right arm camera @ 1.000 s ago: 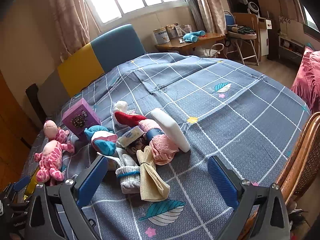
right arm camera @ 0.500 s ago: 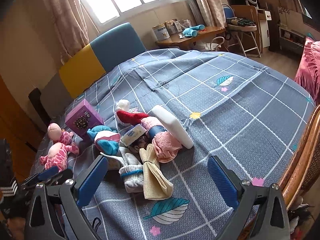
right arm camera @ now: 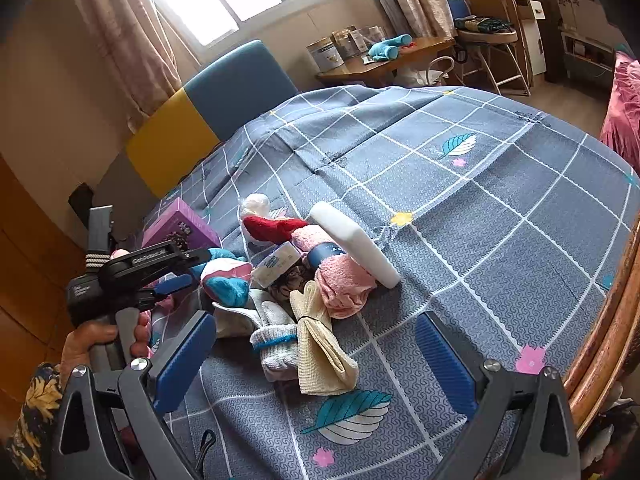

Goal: Organize soft objects
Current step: 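Grasp the teal-and-pink plush with the left gripper while the right gripper reaches the pile, then carry the teal plush into the gold tray with the left gripper while the right grasps the plastic-wrapped item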

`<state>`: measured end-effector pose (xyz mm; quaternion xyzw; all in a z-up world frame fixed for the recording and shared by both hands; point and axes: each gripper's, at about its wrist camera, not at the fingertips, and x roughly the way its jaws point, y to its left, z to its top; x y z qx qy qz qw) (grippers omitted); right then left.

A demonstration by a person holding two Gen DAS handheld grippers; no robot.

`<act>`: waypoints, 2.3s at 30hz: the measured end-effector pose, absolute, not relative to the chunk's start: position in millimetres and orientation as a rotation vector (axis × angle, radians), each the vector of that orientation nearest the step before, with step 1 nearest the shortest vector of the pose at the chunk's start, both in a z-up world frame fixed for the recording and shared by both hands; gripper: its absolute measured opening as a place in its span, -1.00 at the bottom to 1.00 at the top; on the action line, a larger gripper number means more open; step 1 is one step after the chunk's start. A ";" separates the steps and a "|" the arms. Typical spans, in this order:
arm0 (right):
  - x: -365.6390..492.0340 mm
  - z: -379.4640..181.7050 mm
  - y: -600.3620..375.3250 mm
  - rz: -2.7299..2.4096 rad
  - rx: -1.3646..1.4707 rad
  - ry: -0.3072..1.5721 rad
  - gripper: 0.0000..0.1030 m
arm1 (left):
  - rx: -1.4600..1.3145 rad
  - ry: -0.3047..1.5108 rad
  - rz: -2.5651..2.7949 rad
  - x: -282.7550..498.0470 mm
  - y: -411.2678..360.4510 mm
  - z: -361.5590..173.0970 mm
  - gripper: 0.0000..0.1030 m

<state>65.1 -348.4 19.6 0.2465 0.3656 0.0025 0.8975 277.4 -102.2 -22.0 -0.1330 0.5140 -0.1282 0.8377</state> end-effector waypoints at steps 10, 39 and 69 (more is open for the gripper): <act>67.9 19.2 -345.0 -0.004 0.484 0.779 0.78 | -0.239 1.006 -0.361 261.9 -98.8 -7.8 -0.82; 285.6 10.2 -245.6 0.068 0.249 0.959 0.59 | -0.323 0.751 -0.208 52.3 127.3 67.2 -0.82; 230.2 33.5 -163.1 0.327 -0.071 0.945 -0.37 | -0.381 0.820 0.066 80.3 239.8 9.4 -0.82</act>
